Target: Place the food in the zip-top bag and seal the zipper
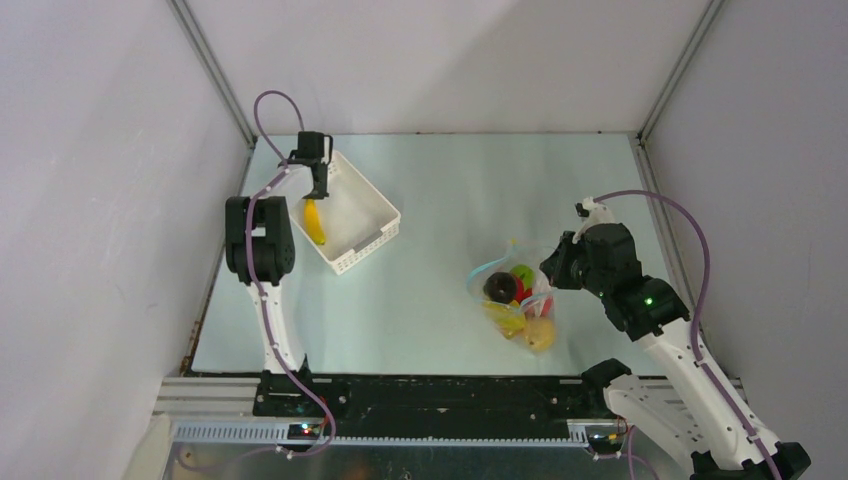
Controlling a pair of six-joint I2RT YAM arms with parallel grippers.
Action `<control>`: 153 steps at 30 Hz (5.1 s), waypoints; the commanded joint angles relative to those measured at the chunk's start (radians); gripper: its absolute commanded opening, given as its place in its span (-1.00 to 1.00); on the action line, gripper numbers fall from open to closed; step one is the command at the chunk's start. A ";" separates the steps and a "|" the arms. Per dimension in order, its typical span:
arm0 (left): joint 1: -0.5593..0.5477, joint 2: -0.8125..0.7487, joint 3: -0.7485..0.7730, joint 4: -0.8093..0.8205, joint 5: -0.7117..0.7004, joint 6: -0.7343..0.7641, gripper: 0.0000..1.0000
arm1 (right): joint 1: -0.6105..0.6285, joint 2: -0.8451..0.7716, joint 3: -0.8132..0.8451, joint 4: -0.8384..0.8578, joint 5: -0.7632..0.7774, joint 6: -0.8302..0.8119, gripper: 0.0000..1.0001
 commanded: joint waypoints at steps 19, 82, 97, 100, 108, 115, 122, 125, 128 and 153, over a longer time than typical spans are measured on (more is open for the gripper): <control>-0.053 -0.357 -0.089 0.096 0.022 -0.111 -1.00 | -0.014 -0.028 0.050 0.045 -0.002 -0.036 -1.00; -1.434 -0.419 -0.395 1.763 -0.958 0.260 -1.00 | -0.020 -0.065 0.073 -0.045 -0.232 0.040 -1.00; -1.438 -0.319 -0.386 1.834 -1.022 0.315 -1.00 | -0.023 -0.065 0.085 -0.048 -0.256 0.049 -1.00; -1.446 -0.326 -0.393 1.802 -1.031 0.274 -0.94 | -0.024 -0.061 0.085 -0.042 -0.254 0.057 -1.00; -1.505 -0.332 -0.403 1.811 -1.013 0.281 -0.28 | -0.026 -0.047 0.085 -0.030 -0.252 0.060 -1.00; -1.533 -0.353 -0.419 1.798 -1.017 0.279 0.35 | -0.030 -0.040 0.085 -0.026 -0.243 0.064 -1.00; -1.522 -0.512 -0.396 1.332 -0.890 0.045 0.99 | -0.034 -0.028 0.085 -0.025 -0.251 0.065 -1.00; -1.424 -0.607 -0.334 0.750 -0.682 -0.381 0.99 | -0.035 -0.035 0.085 -0.031 -0.244 0.063 -1.00; -1.342 -0.685 -0.334 0.545 -0.517 -0.549 0.99 | -0.038 -0.037 0.085 -0.039 -0.236 0.062 -1.00; -1.060 -1.199 -0.769 0.315 0.043 -0.650 0.99 | -0.042 0.007 0.085 -0.004 -0.445 -0.099 -1.00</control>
